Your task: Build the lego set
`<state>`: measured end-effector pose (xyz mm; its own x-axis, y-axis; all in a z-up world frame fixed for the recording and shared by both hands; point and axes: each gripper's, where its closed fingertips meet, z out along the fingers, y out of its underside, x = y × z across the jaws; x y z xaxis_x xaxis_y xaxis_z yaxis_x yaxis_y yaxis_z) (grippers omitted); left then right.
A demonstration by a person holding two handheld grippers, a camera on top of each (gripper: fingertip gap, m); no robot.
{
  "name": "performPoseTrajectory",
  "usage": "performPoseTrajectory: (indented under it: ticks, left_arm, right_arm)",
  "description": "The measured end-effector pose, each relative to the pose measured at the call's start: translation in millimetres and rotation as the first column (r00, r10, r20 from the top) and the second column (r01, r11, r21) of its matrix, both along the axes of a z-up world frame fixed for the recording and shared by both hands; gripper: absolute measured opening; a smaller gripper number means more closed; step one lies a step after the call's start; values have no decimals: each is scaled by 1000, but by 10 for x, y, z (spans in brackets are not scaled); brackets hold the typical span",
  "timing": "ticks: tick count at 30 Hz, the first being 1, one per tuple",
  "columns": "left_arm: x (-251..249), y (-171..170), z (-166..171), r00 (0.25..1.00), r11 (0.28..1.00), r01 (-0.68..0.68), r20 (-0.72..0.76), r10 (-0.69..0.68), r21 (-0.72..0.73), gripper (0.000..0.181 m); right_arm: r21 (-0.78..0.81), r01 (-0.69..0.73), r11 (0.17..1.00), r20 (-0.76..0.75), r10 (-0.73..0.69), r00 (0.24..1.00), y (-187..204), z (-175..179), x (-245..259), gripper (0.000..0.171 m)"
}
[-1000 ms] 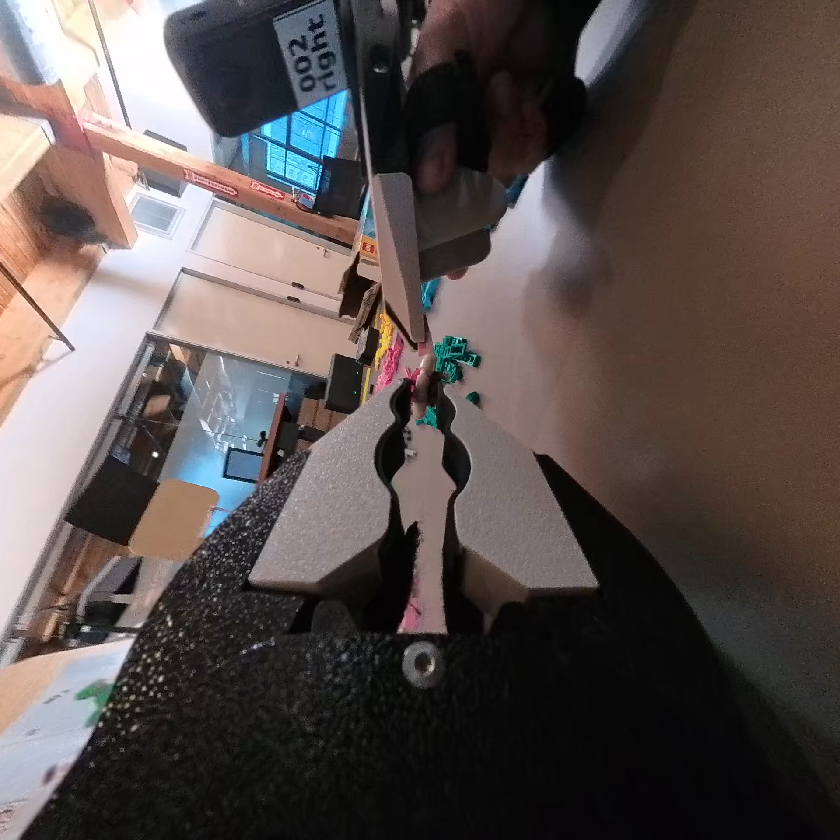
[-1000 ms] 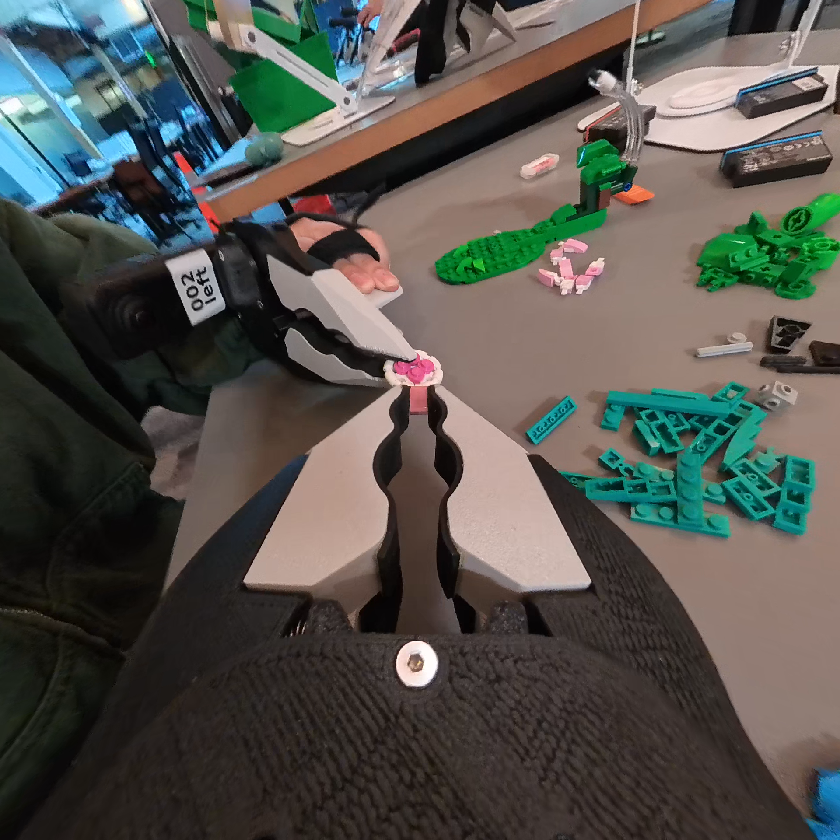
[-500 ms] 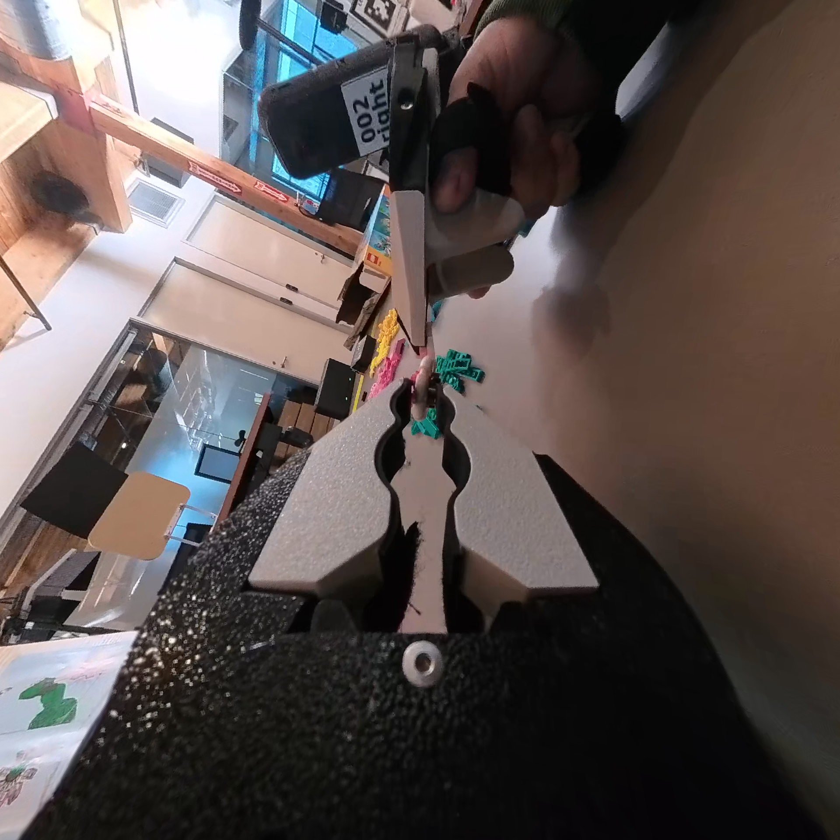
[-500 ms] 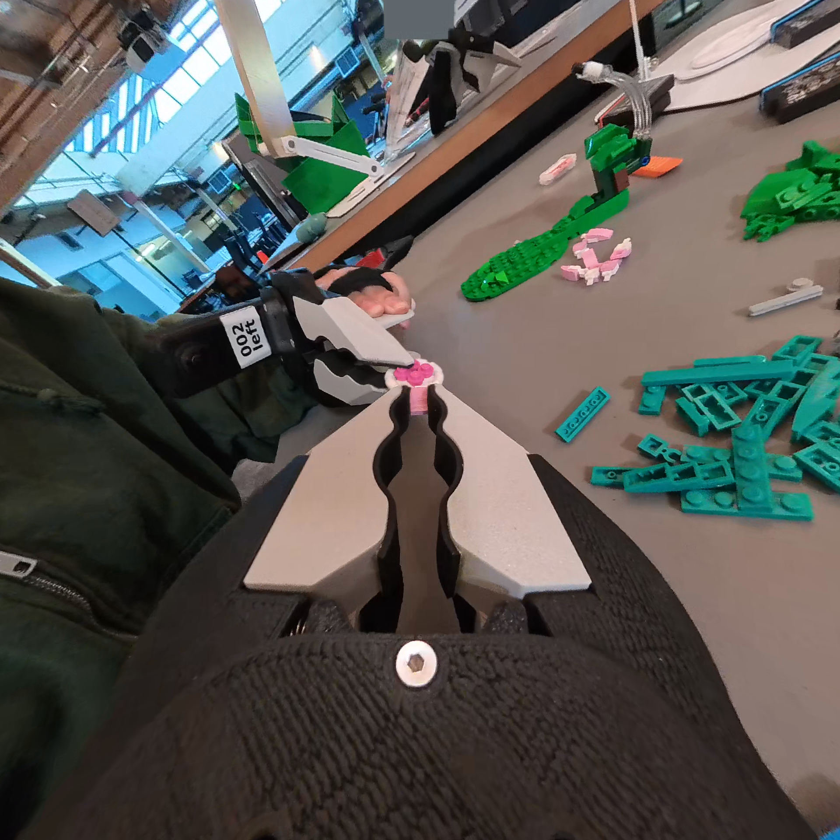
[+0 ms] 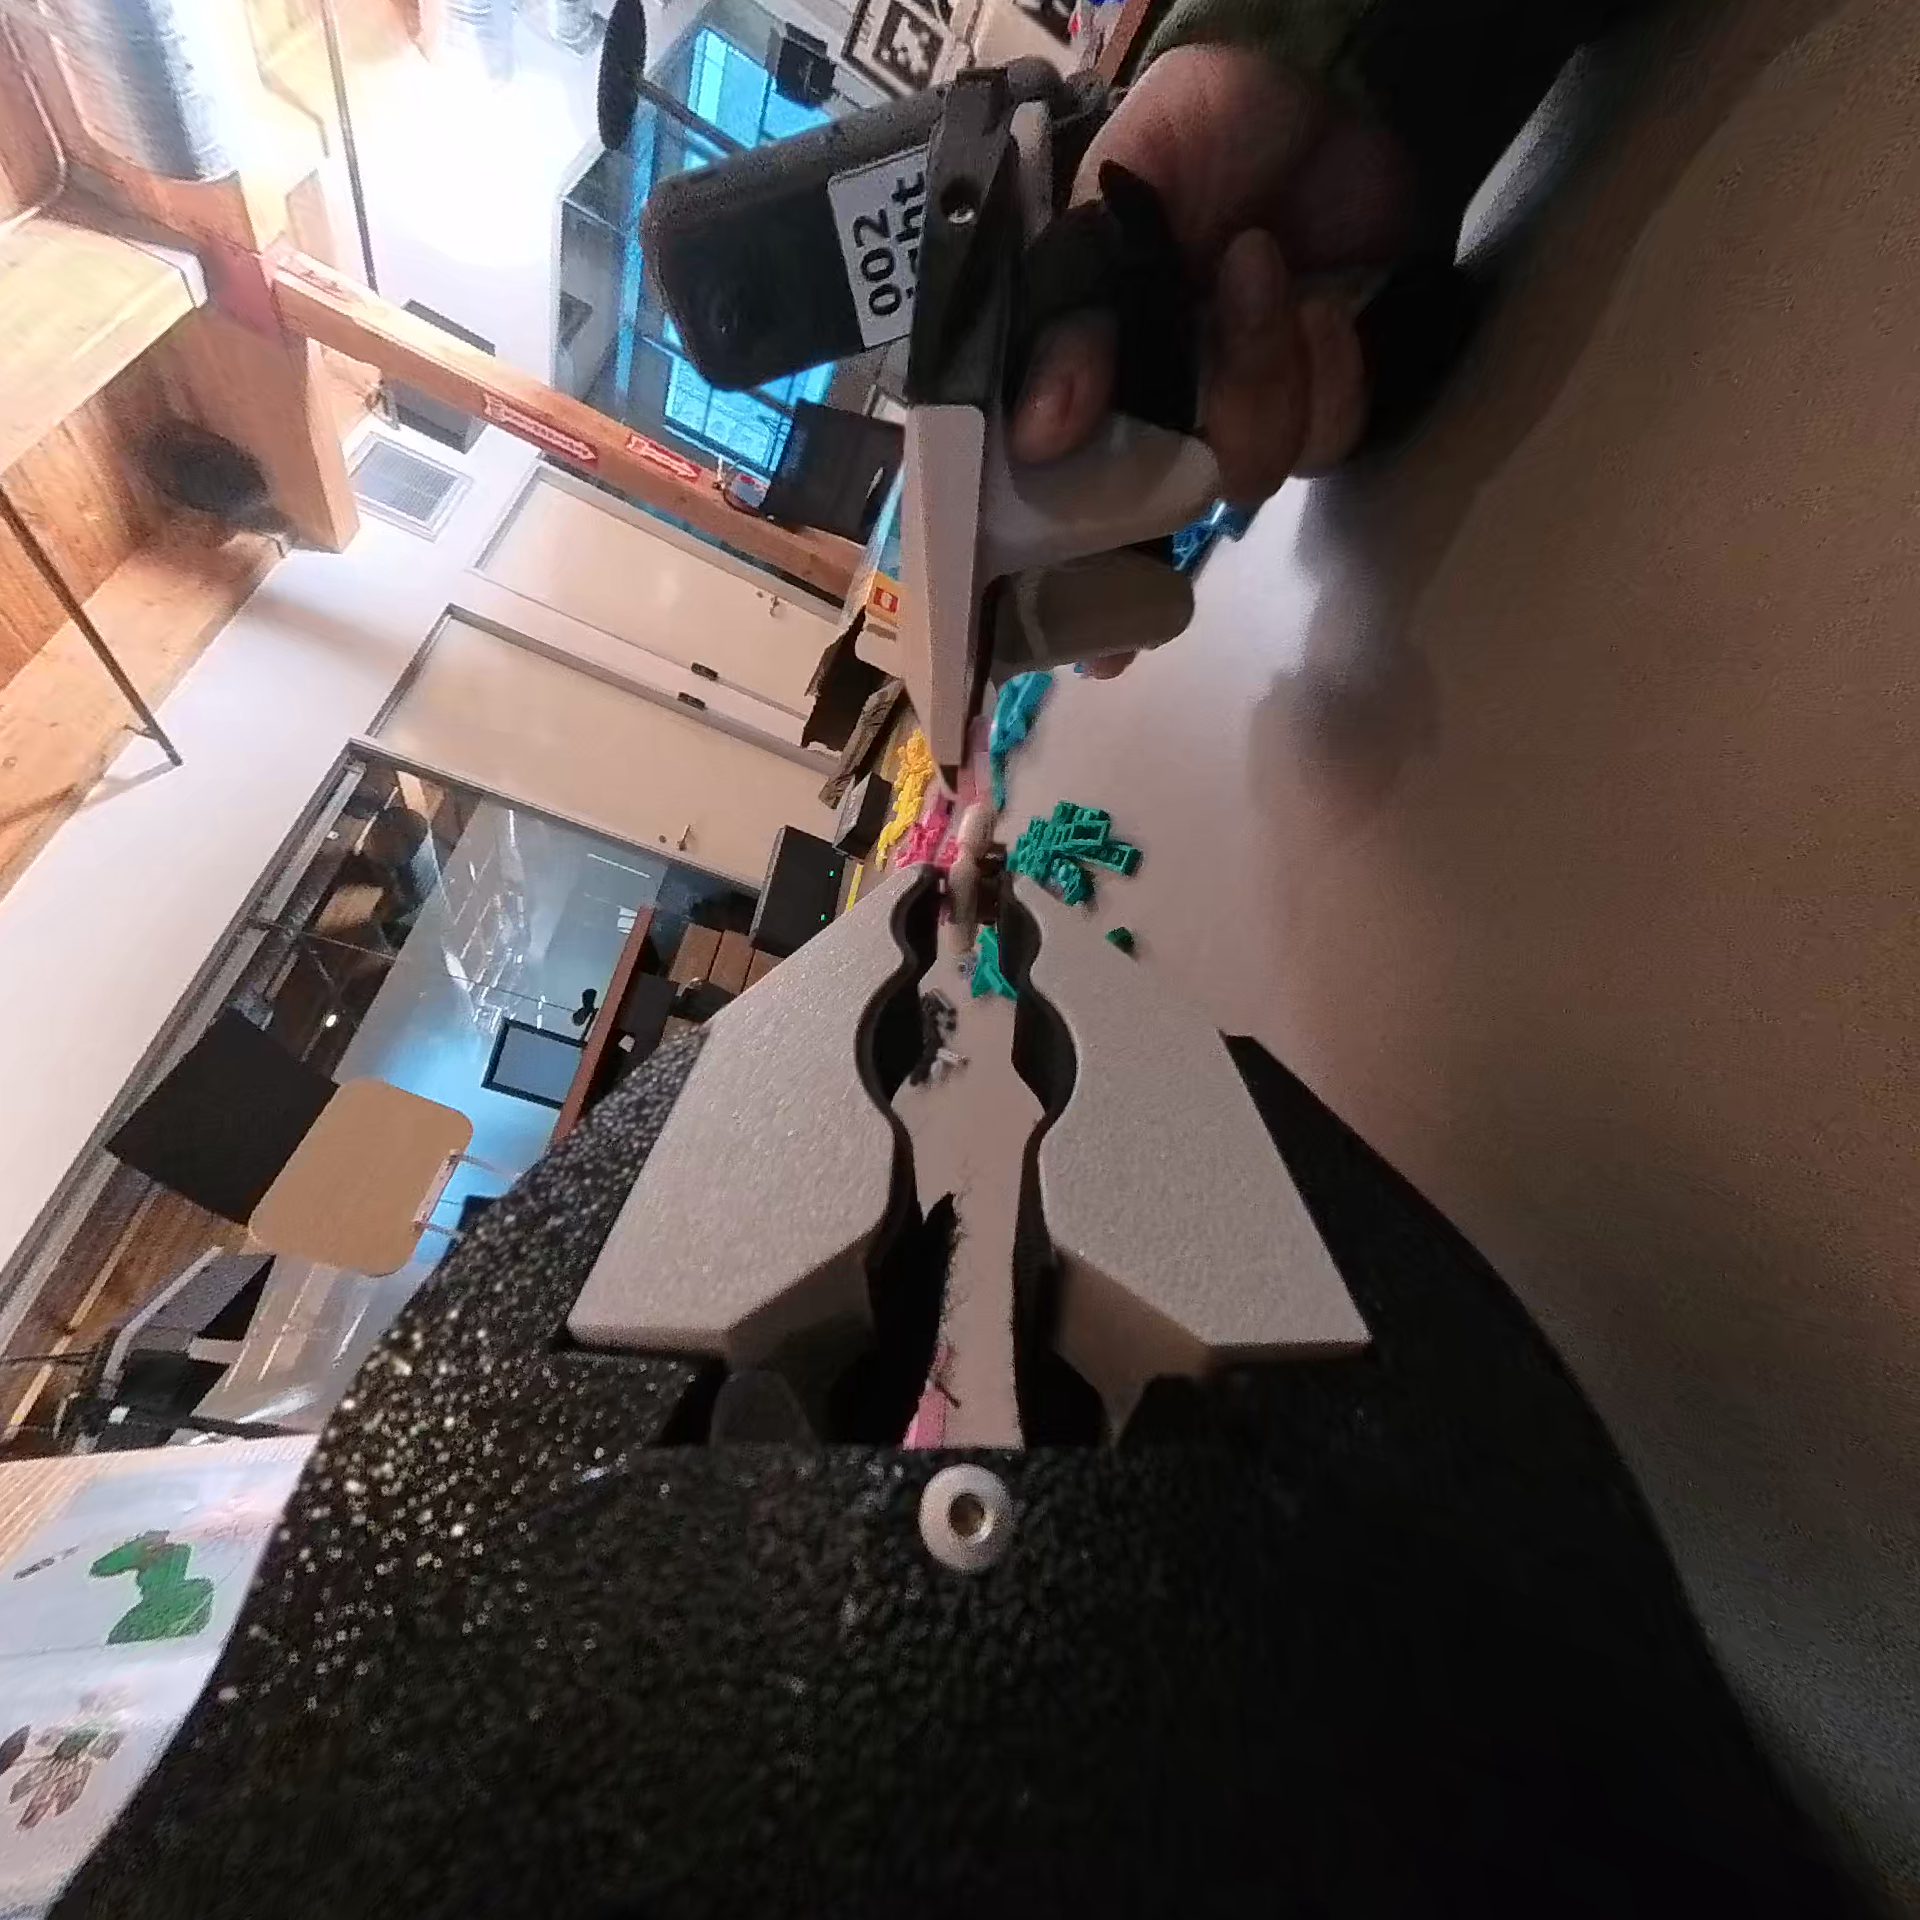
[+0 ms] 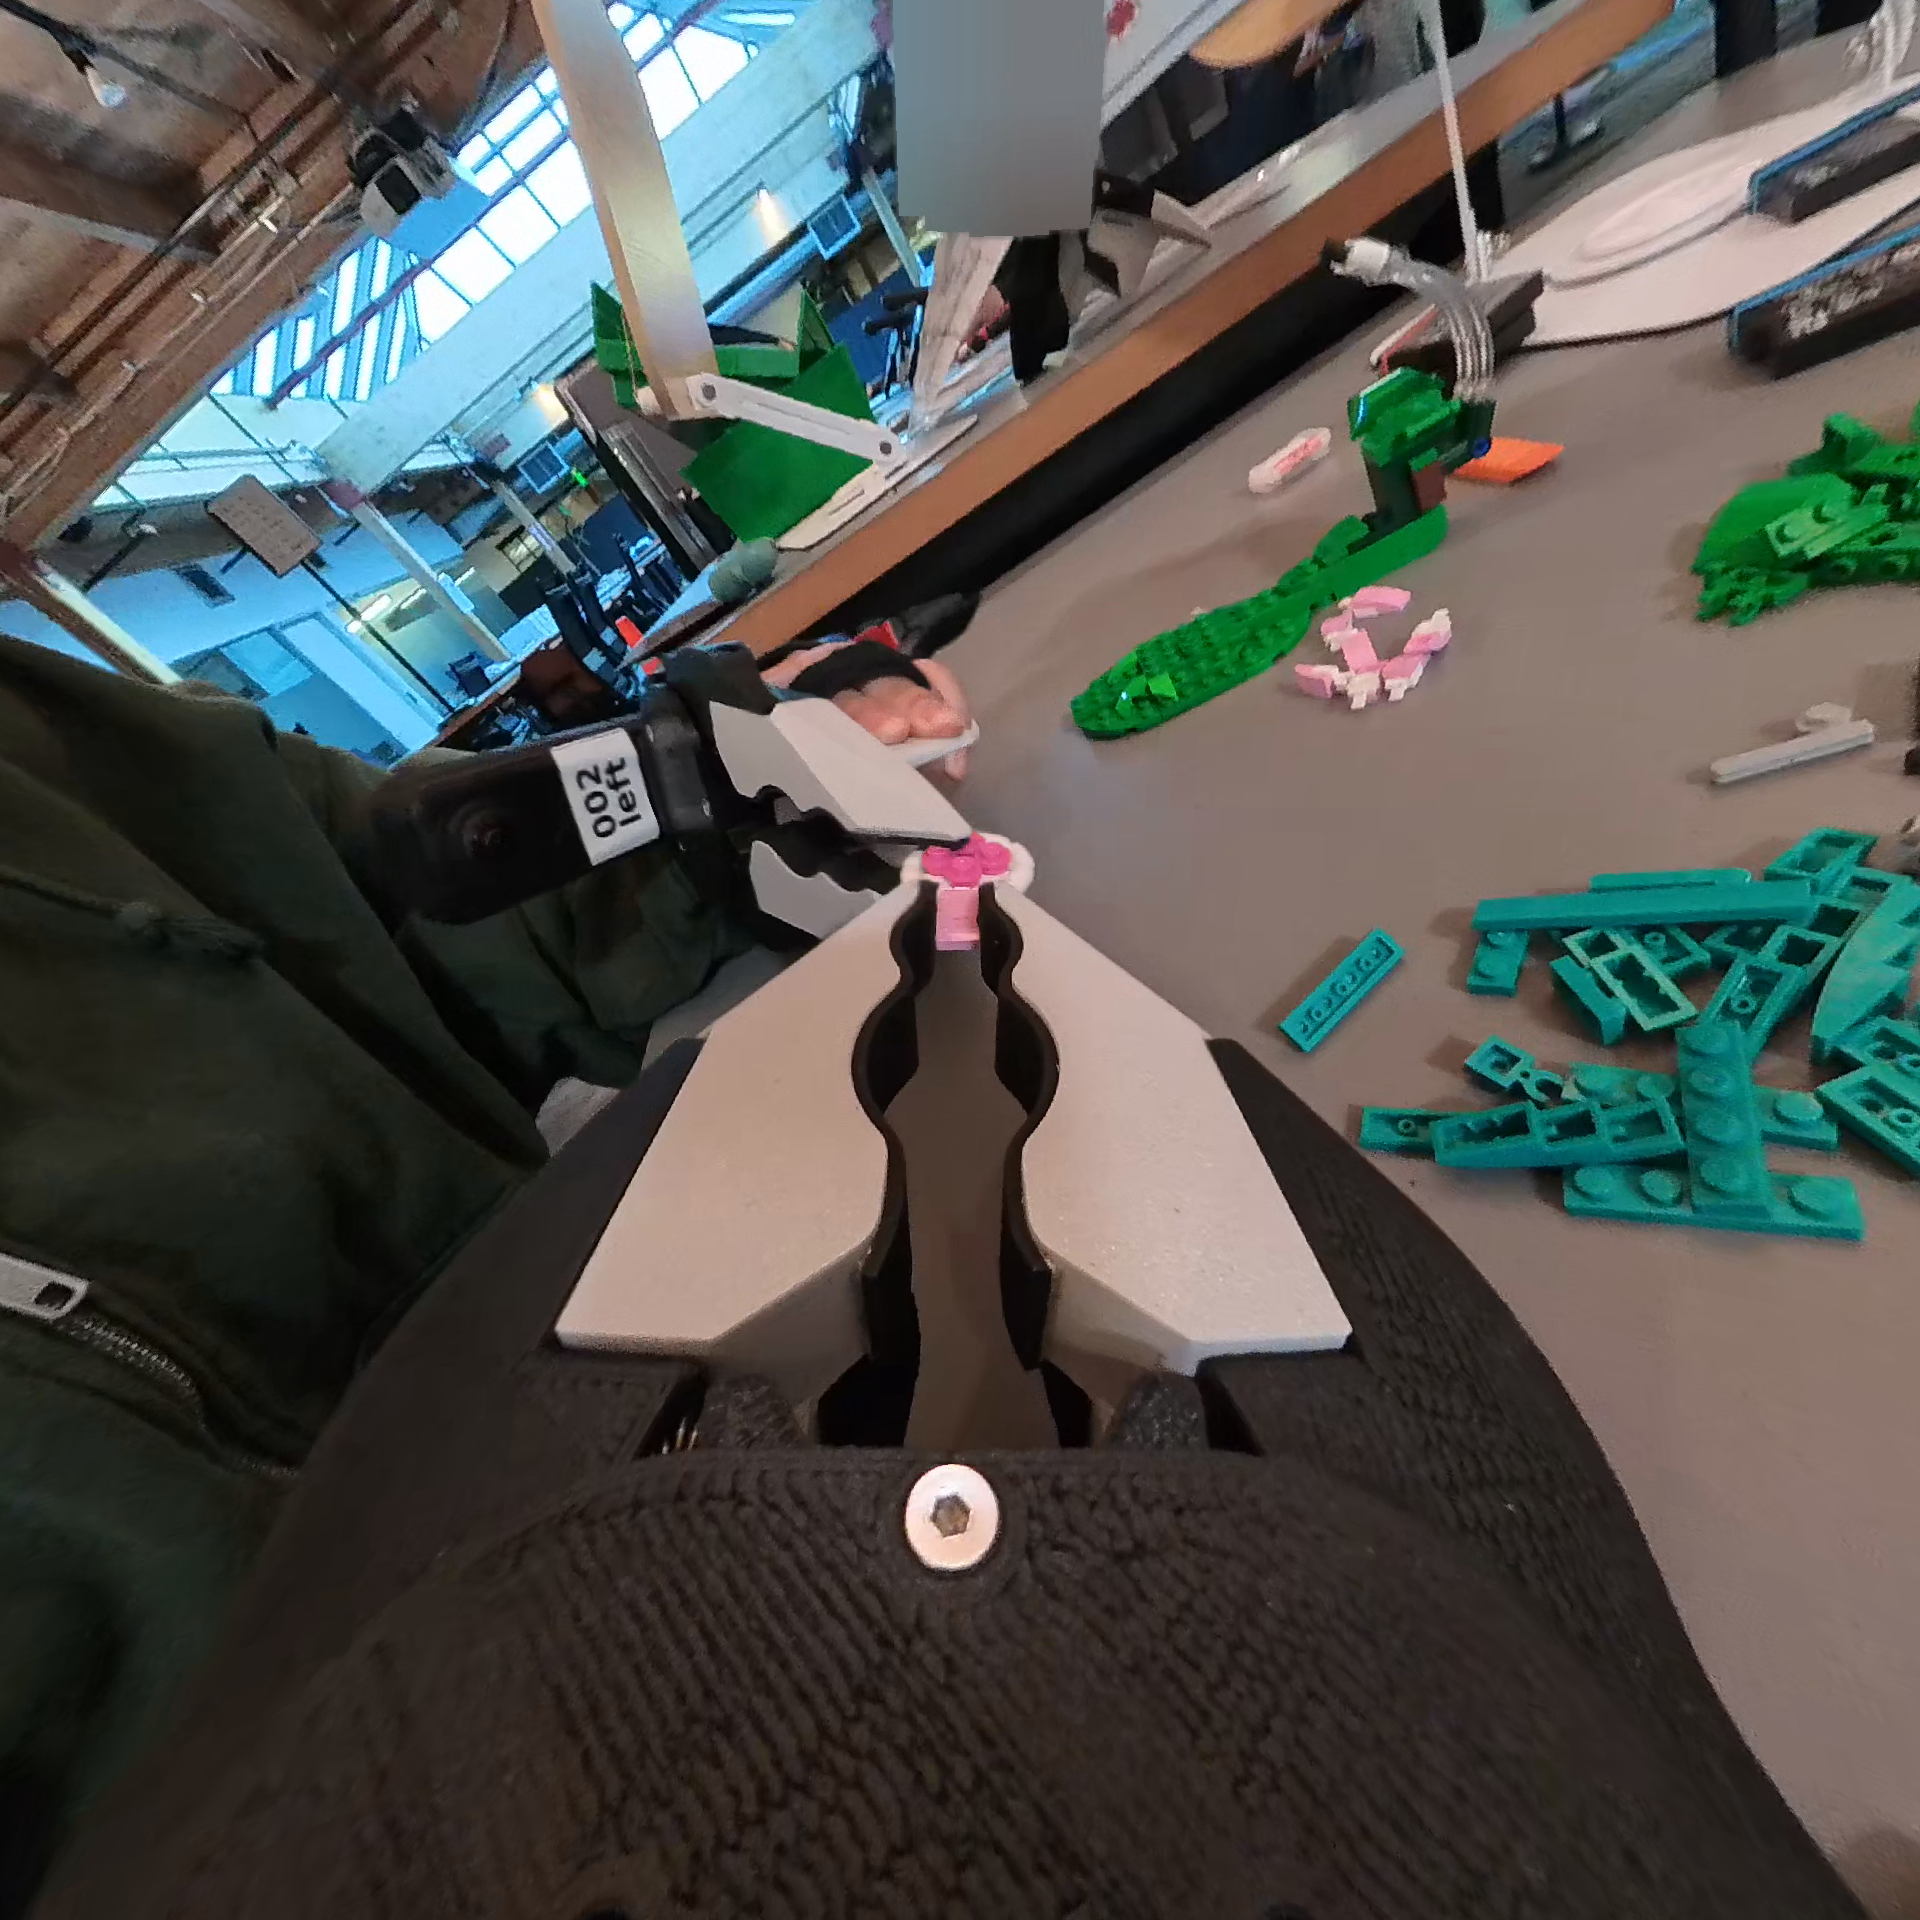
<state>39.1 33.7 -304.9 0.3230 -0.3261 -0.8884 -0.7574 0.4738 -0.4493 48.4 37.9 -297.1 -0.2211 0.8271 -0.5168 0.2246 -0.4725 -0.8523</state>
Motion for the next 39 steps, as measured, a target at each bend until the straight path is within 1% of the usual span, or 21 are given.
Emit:
performPoseTrajectory:
  ticks: [3, 5, 7, 10, 13, 16, 18, 19, 21, 24, 25, 27, 29, 31, 35, 39]
  left_arm:
    - [-82, 63, 22, 998, 999, -48, 25, 49, -7, 8]
    - [-145, 102, 59, 993, 997, -72, 86, 75, -39, 8]
    - [-205, 143, 76, 981, 991, -77, 171, 95, -108, 8]
    - [-273, 170, 153, 935, 977, -34, 339, 105, -210, 8]
    - [-259, 156, 154, 907, 962, 31, 412, 87, -273, 8]
    - [-159, 83, 154, 878, 930, 146, 477, 36, -337, 8]
    - [-103, 18, 170, 842, 891, 239, 539, 8, -387, 8]
    - [-78, -15, 175, 820, 862, 290, 572, 0, -415, 8]
    - [-41, -66, 154, 787, 788, 377, 617, 4, -486, 8]
    - [-39, -116, 225, 718, 721, 479, 696, 6, -500, 8]
    - [-41, -126, 234, 705, 704, 499, 709, 9, -506, 8]
    - [-24, -137, 219, 712, 694, 502, 702, 6, -515, 8]
    - [28, -163, 163, 745, 687, 490, 667, -10, -537, 8]
    - [56, -181, 136, 763, 686, 483, 646, -23, -545, 8]
    - [25, -169, 170, 741, 681, 498, 672, -12, -537, 8]
    - [28, -178, 170, 741, 681, 500, 671, -17, -535, 8]
  right_arm:
    - [11, 23, 1000, -48, -23, 999, 29, 65, 4, 20]
    - [38, 53, 998, -78, -50, 996, 58, 104, 10, 24]
    - [101, 93, 991, -108, -82, 991, 78, 141, 11, 24]
    - [219, 164, 962, -139, -135, 981, 96, 179, 2, 23]
    - [366, 267, 892, -211, -199, 957, 156, 258, 17, 23]
    - [551, 287, 783, -244, -178, 953, 71, 254, -5, 27]
    - [613, 269, 743, -245, -144, 959, -8, 232, -22, 29]
    - [616, 262, 743, -246, -134, 960, -22, 233, -22, 30]
    - [580, 254, 774, -264, -116, 958, -19, 267, -3, 31]
    - [514, 208, 832, -256, -83, 963, -8, 279, 6, 27]
    - [500, 190, 845, -249, -70, 966, -17, 275, 3, 25]
    - [482, 150, 863, -247, -31, 969, -75, 277, -3, 23]
    - [484, 134, 864, -248, -11, 969, -119, 277, -13, 22]
    - [481, 135, 866, -243, -16, 970, -111, 271, -19, 20]
    - [447, 115, 887, -254, 3, 967, -112, 292, 2, 15]
    - [433, 67, 899, -233, 40, 972, -162, 270, -8, 15]
